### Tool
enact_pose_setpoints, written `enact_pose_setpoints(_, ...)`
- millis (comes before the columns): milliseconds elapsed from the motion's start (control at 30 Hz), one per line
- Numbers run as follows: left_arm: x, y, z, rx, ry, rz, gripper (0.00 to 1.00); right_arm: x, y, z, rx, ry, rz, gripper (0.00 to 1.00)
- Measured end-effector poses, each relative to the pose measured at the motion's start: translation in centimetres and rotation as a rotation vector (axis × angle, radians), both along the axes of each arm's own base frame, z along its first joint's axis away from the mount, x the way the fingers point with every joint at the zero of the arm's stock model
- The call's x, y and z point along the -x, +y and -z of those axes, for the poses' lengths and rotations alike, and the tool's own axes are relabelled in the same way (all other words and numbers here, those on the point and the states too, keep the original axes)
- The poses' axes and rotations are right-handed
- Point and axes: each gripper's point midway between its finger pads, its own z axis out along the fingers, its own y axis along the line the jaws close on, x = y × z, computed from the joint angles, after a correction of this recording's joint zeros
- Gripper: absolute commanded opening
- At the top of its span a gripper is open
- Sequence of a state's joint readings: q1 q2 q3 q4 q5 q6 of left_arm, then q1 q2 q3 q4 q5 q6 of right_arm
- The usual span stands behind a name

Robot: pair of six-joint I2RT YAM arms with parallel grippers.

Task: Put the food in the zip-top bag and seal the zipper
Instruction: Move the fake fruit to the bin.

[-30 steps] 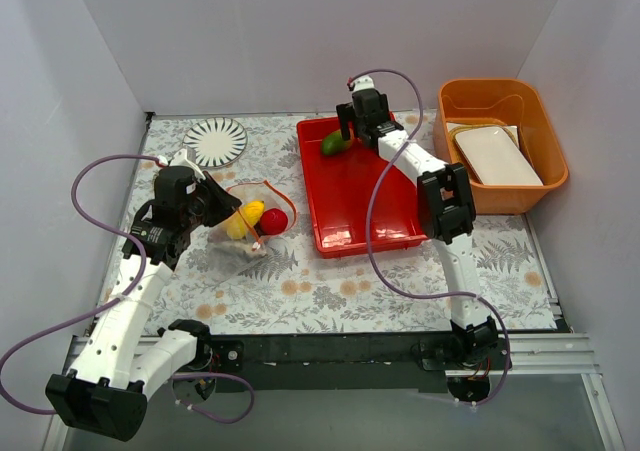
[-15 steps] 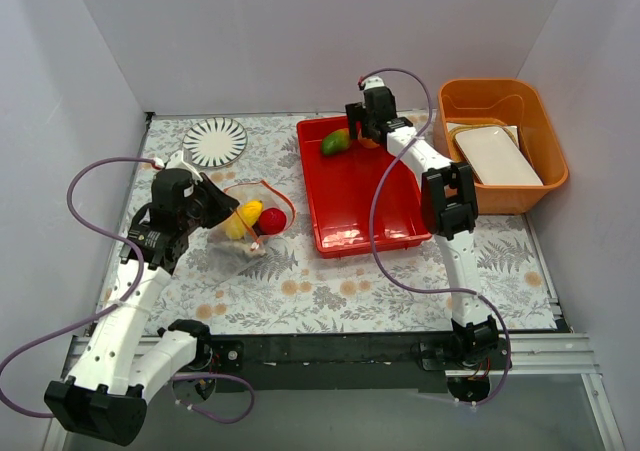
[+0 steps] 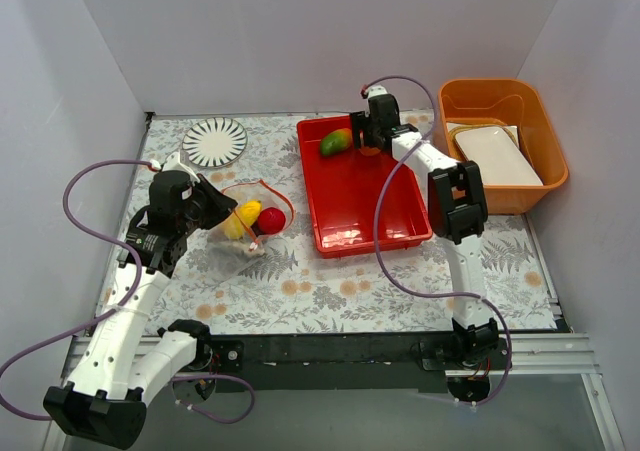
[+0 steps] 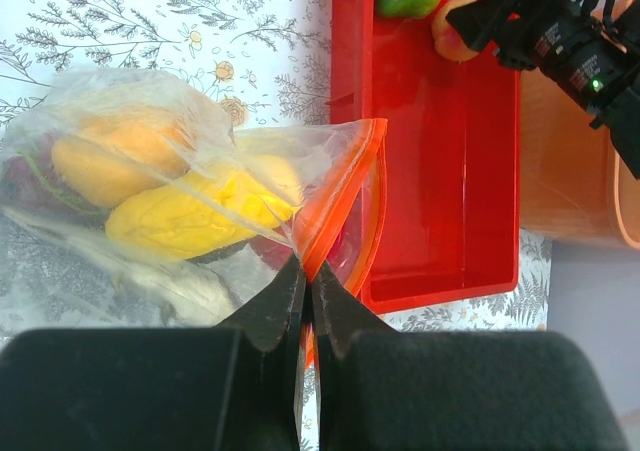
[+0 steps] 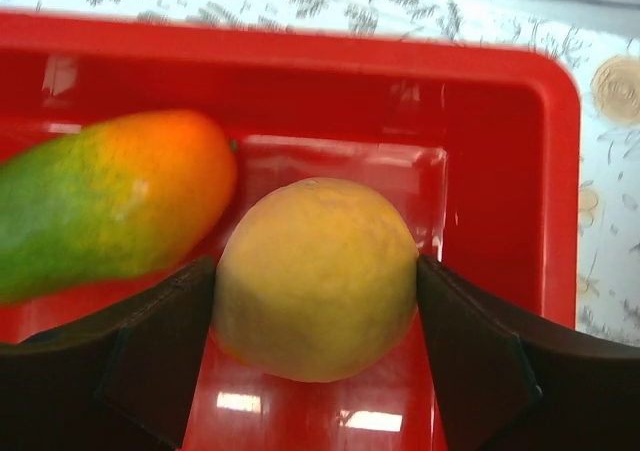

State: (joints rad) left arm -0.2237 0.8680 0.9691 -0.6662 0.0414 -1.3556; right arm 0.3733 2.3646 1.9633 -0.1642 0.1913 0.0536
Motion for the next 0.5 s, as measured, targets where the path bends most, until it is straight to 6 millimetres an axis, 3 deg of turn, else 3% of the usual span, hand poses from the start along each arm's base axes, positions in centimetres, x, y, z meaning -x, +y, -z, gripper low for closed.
enact_pose_setpoints(67, 0.0, 0.0, 0.0, 0.002, -0.001, -0.001, 0.00, 1.3, -0.2, 0.0, -0.007, 0.021, -0.013, 0.58)
enact_pose_setpoints(267, 0.0, 0.0, -0.1, 0.006, 0.000, -0.001, 0.00, 5.8, -0.4, 0.2, -0.028, 0.079, -0.078, 0.59)
enact_pose_setpoints(500, 0.1, -0.2, 0.0, 0.010, 0.003, 0.005, 0.00, 13.5, 0.4, 0.3, -0.032, 0.151, -0.196, 0.69)
